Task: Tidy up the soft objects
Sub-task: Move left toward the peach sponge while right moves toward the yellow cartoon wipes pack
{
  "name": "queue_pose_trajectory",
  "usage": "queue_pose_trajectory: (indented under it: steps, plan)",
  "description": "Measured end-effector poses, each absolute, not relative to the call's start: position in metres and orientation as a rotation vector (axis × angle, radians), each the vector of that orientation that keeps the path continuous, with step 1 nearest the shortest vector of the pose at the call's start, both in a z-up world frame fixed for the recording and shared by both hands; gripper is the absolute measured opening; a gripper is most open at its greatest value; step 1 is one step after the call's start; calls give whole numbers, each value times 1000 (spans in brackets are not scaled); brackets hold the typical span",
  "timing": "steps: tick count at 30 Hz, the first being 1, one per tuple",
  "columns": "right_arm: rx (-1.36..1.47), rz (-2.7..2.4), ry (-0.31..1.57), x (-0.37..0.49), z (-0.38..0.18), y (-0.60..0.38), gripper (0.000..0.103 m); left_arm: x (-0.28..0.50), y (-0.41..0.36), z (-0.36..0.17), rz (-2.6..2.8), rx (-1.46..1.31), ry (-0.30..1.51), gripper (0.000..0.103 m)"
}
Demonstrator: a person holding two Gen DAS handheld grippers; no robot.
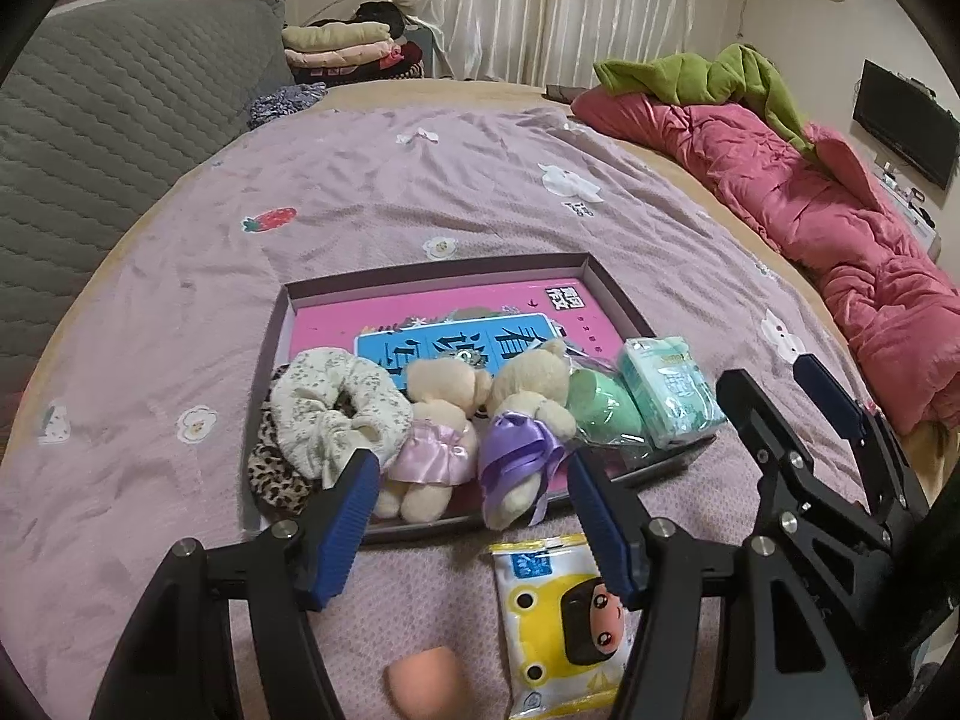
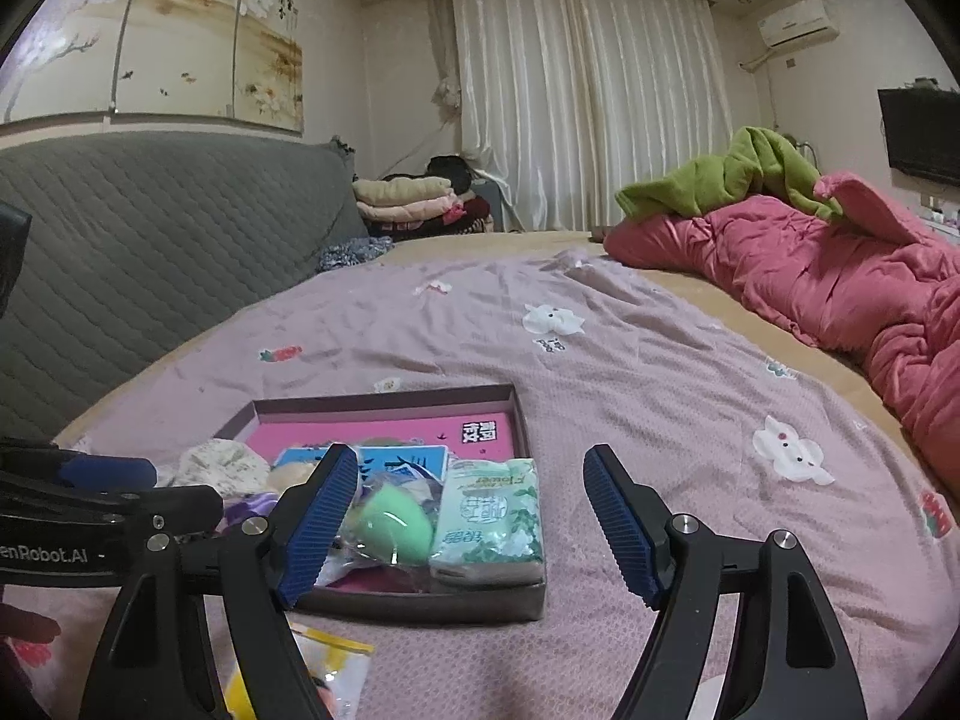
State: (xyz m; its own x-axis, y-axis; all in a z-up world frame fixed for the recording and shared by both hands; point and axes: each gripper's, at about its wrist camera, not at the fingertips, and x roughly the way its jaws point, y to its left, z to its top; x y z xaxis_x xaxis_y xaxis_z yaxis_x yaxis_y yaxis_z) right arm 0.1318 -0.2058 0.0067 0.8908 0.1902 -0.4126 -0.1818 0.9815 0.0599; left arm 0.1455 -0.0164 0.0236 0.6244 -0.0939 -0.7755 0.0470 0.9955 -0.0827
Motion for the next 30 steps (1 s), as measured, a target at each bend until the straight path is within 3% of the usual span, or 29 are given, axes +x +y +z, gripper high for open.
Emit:
queue_pose_trajectory:
  steps: [18,30]
  plan:
    - [-13,216,403,97,24,-192,79,113,30,35,-24,-109,869,65]
    - [18,309,534,73,13,-172,79,90,36,20,-25,-116,931,65]
